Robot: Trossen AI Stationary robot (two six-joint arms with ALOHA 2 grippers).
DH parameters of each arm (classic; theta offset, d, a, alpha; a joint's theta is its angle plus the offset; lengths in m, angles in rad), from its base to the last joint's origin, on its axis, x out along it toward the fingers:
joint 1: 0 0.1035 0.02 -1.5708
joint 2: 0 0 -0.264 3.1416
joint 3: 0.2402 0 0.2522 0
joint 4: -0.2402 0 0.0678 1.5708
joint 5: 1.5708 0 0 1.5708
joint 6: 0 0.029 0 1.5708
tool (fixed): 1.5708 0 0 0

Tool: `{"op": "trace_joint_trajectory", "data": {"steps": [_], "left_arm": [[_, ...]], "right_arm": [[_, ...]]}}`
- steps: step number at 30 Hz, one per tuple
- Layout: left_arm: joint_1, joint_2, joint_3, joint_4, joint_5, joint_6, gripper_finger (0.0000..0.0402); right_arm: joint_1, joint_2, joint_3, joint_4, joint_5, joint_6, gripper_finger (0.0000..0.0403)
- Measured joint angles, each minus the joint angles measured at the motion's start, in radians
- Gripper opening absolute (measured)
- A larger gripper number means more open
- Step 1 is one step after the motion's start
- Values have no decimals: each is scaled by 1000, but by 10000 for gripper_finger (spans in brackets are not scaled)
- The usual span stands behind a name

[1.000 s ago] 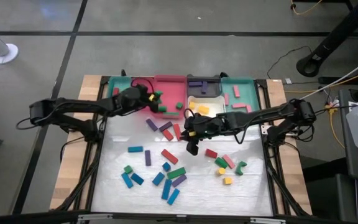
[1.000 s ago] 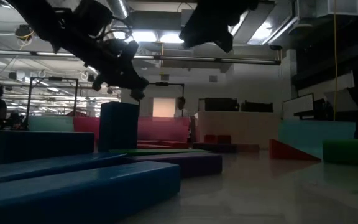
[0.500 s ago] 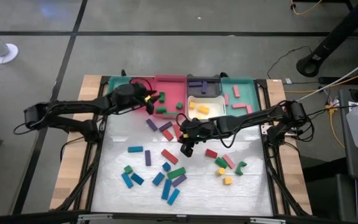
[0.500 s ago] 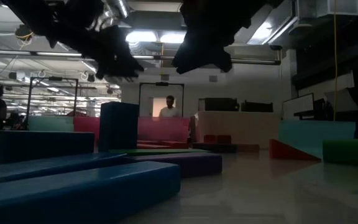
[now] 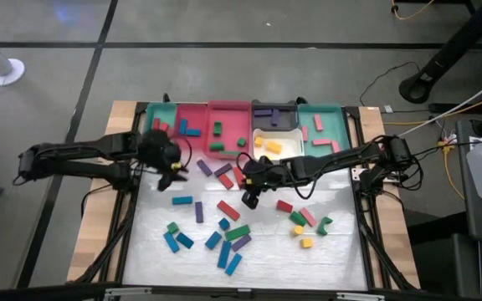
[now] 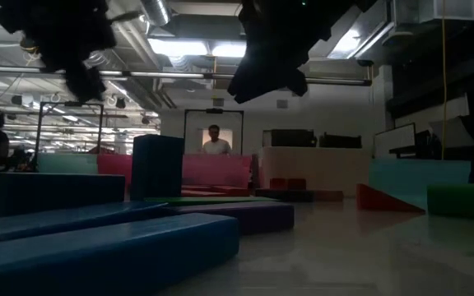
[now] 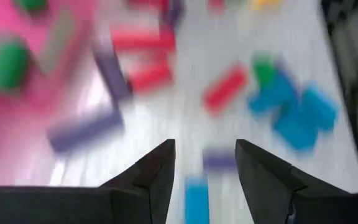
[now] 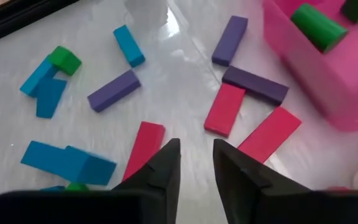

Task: Sort blocks
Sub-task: Put the blue block into the left pink bin

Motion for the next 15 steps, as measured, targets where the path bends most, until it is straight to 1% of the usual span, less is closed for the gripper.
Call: {"op": "trace_joint_trajectory", "data": {"steps": [4,9,12,15], "left_arm": [[-88,6,-14,-44,2,-46,155],[-174,38,-14,-34,-24,-53,155],[-216,79,-14,-34,-42,-64,155],[-254,144,-14,-33,-56,-65,155]], "right_arm": [[-23,0,0,4,-1,1,128],[-54,0,0,5,-1,1,179],[-69,0,0,5,-10,1,199],[-81,0,0,6,-11,-1,210]]}}
